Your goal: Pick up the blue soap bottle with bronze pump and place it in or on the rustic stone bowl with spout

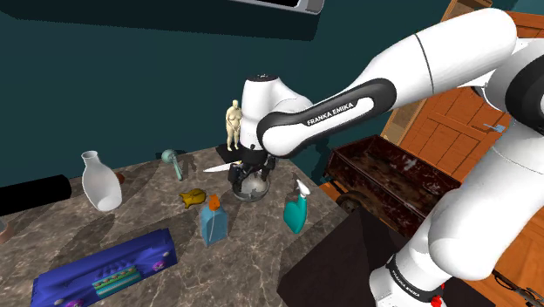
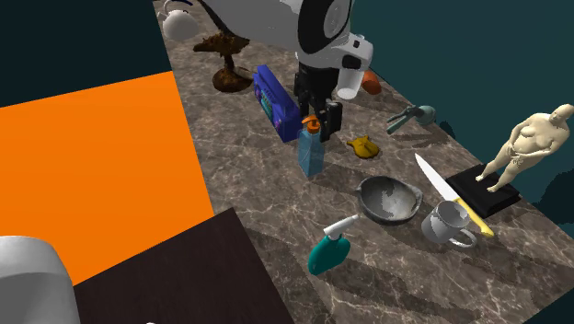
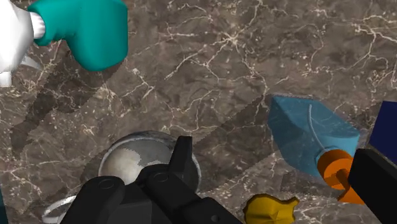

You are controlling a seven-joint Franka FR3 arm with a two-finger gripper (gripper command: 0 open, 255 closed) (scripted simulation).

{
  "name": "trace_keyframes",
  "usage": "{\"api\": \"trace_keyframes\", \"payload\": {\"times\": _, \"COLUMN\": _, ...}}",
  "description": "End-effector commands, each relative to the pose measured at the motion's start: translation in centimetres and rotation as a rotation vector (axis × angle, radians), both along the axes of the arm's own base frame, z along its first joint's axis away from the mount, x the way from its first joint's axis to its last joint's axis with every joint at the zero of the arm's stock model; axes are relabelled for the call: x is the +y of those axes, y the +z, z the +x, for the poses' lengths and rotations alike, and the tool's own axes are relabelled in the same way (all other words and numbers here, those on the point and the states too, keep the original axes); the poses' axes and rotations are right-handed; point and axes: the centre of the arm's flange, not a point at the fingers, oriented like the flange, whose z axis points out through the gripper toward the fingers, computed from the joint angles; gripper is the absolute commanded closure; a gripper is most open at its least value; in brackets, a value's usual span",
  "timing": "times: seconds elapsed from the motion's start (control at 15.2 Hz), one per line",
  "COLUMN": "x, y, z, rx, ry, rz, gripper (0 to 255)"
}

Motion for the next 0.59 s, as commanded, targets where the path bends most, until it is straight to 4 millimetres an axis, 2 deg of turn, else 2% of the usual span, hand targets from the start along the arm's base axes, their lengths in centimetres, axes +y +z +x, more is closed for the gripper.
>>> {"api": "trace_keyframes", "payload": {"times": 0.0, "x": 1.6, "y": -1.1, "z": 1.5, "rx": -0.003, "ry": -0.01, "rz": 0.005, "gripper": 0}}
{"api": "trace_keyframes", "payload": {"times": 0.53, "x": 8.5, "y": -6.2, "z": 7.0, "rx": -0.017, "ry": -0.041, "rz": 0.024, "gripper": 0}}
